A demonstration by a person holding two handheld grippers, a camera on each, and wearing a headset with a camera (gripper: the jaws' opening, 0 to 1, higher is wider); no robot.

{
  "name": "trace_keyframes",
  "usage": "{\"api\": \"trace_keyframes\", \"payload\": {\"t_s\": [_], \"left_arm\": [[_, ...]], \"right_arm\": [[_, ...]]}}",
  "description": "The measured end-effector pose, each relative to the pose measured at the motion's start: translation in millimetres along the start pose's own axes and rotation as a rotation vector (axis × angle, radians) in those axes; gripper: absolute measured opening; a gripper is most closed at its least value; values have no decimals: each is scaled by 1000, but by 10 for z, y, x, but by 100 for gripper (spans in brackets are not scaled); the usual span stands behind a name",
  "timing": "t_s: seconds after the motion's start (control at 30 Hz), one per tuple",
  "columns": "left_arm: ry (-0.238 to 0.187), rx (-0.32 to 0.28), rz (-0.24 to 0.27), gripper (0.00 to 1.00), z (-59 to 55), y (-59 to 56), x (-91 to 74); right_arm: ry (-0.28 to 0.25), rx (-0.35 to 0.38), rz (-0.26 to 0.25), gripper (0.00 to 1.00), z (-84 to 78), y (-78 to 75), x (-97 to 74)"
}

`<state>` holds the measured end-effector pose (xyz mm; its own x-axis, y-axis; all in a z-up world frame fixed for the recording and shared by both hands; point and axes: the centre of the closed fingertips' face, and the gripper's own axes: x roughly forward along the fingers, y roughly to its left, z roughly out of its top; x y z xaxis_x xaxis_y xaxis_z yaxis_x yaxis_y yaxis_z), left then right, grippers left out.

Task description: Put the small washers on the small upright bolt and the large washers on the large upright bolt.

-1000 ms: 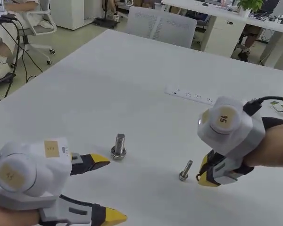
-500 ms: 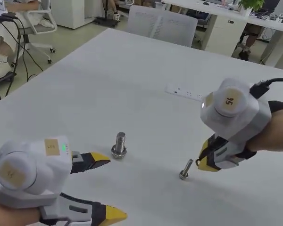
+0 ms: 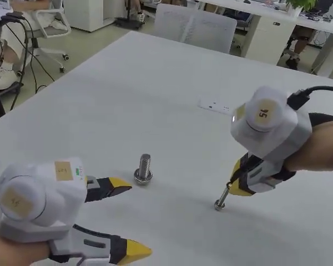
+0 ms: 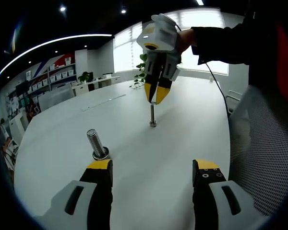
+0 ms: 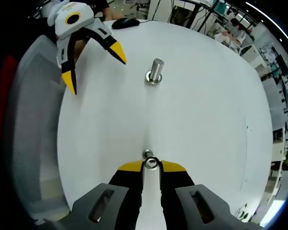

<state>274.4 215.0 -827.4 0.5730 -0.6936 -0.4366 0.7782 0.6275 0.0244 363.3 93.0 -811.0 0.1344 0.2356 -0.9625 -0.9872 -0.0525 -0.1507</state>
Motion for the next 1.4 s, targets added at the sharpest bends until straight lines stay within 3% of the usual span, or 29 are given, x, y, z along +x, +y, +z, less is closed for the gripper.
{"api": "trace_keyframes", "payload": {"t_s": [0.67,1.4], "left_arm": [[0,-9,-2,67,-27,-6,18],[9,-17,-7,67,-58,-9,35]], "right_arm": [[16,5,26,14,-29,-15,123],[35,16,71,14,-71,16,449]]}}
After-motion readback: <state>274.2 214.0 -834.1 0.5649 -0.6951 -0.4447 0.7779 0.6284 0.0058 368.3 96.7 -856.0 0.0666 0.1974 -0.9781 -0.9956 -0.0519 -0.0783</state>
